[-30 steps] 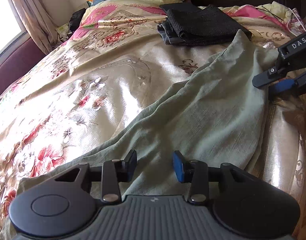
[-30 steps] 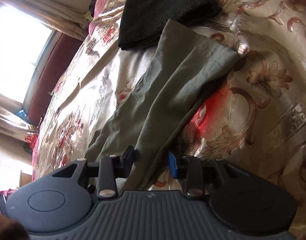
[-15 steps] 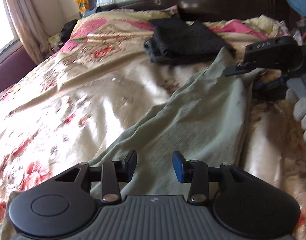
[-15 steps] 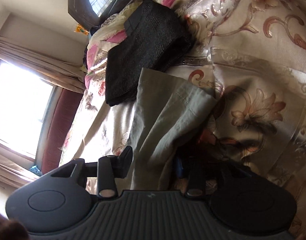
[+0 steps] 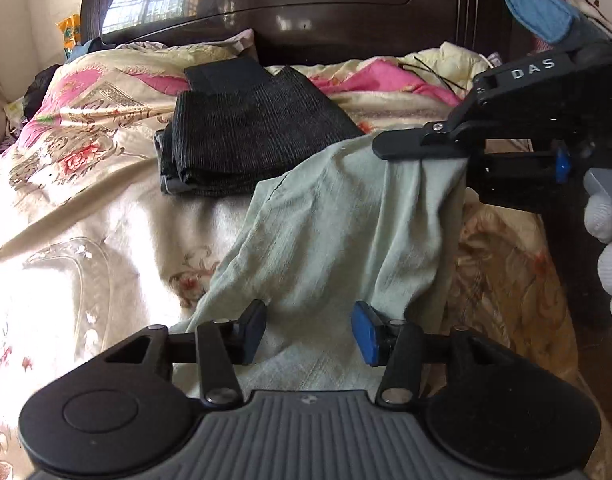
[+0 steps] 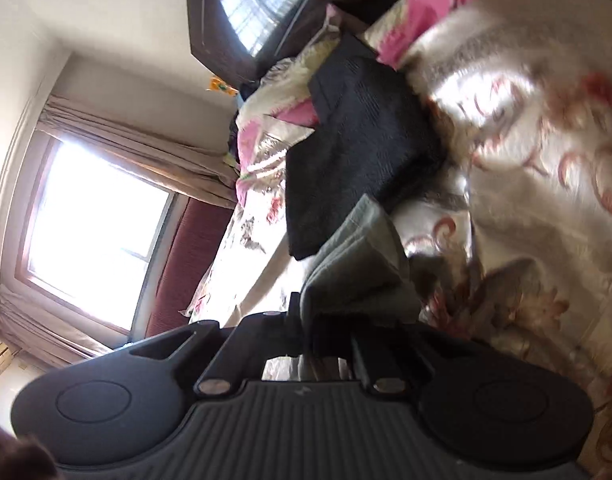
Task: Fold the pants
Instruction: 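Lift the pants edge with the right gripper and fold it toward the left gripper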
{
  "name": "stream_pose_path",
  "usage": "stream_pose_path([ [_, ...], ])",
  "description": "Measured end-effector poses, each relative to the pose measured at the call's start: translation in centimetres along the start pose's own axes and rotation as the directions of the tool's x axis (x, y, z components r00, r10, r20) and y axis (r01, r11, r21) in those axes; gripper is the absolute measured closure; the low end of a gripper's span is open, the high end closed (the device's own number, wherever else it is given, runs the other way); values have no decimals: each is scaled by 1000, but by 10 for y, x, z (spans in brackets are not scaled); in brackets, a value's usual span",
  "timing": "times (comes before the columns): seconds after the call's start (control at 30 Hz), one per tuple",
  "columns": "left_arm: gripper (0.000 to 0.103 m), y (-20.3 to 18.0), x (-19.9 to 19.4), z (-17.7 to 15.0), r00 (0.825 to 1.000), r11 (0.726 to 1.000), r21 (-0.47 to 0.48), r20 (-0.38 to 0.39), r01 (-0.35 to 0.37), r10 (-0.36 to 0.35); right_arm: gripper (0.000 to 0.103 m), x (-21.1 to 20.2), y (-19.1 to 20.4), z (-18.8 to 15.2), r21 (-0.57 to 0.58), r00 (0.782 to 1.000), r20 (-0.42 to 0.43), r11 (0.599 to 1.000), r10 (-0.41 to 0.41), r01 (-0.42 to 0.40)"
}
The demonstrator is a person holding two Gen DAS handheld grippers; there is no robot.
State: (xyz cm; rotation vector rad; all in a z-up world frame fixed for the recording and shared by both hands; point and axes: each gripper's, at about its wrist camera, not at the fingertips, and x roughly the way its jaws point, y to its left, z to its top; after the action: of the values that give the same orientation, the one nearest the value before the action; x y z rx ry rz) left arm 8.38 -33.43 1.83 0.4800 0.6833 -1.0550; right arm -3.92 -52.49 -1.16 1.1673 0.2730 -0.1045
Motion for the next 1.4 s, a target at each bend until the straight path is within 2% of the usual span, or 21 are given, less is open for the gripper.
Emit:
stream_pose_path([
  [0.03,39,-2,-2,3,1000,1000,8,31,4,-4,97,-4,5,3,-42,999,34,999,6,-5],
  [0.07,30,-3,-1,4,999,1000,10,47,-12,12,97,-6,7,2,-94,998,63,995,-26,32],
  [0.1,28,-2,6,2,999,999,8,30,-41,41,97,-1,5,2,-129,994,66,988,-82,90],
  [0.17,29,4,20,-3,995,995,-7,-43,-96,95,94,21,-21,6,-92,980,-47,977,-196,191],
  [0.2,29,8,18,-8,992,993,-23,-46,-116,115,93,22,-34,5,-47,972,-73,974,-224,221],
  [0.27,28,18,9,-20,989,988,-65,-32,-143,141,94,21,-38,2,-46,980,-27,979,-199,198],
  [0.33,27,26,23,-25,980,981,-77,-101,-177,169,85,26,-36,1,-63,977,-21,976,-211,209],
  [0.4,26,26,28,-23,974,975,-66,-96,-211,204,86,28,-29,3,-64,975,-13,973,-222,221],
  [0.43,30,25,26,-19,975,974,-80,-81,-211,205,95,23,-23,7,-65,982,1,980,-190,190],
  [0.53,29,27,26,-12,989,978,-156,-76,-140,130,97,-1,2,18,-143,986,92,978,-140,152],
  [0.6,29,16,28,-15,989,987,-102,-88,-123,115,97,2,6,23,-156,980,68,968,-187,195],
  [0.63,29,7,25,-18,985,986,-46,-78,-157,153,97,5,9,22,-166,973,49,959,-225,230],
  [0.67,29,3,21,-21,982,984,-18,-66,-177,175,97,6,16,19,-187,975,40,957,-217,221],
  [0.77,29,17,-4,-35,987,982,-101,-47,-160,156,97,6,50,3,-251,992,24,959,-127,129],
  [0.87,29,46,-42,-57,982,956,-224,-20,-187,188,97,21,95,-21,-332,998,-57,943,-40,19],
  [0.97,29,71,-82,-88,967,926,-283,-24,-250,254,97,46,144,-63,-424,983,-185,900,22,-100],
  [1.07,29,94,-123,-126,944,876,-358,-44,-321,328,97,78,186,-124,-521,948,-317,828,36,-206],
  [1.1,29,102,-139,-143,935,855,-390,-50,-341,350,97,88,197,-146,-538,932,-361,810,30,-235],
  [1.2,29,117,-179,-185,910,794,-464,-71,-392,408,97,117,224,-219,-561,858,-513,753,9,-344],
  [1.3,28,128,-213,-226,888,722,-545,-103,-427,448,97,132,245,-298,-703,835,-545,586,-78,-404],
  [1.4,28,129,-237,-259,872,668,-594,-125,-447,473,97,137,255,-364,-752,793,-589,463,-154,-469],
])
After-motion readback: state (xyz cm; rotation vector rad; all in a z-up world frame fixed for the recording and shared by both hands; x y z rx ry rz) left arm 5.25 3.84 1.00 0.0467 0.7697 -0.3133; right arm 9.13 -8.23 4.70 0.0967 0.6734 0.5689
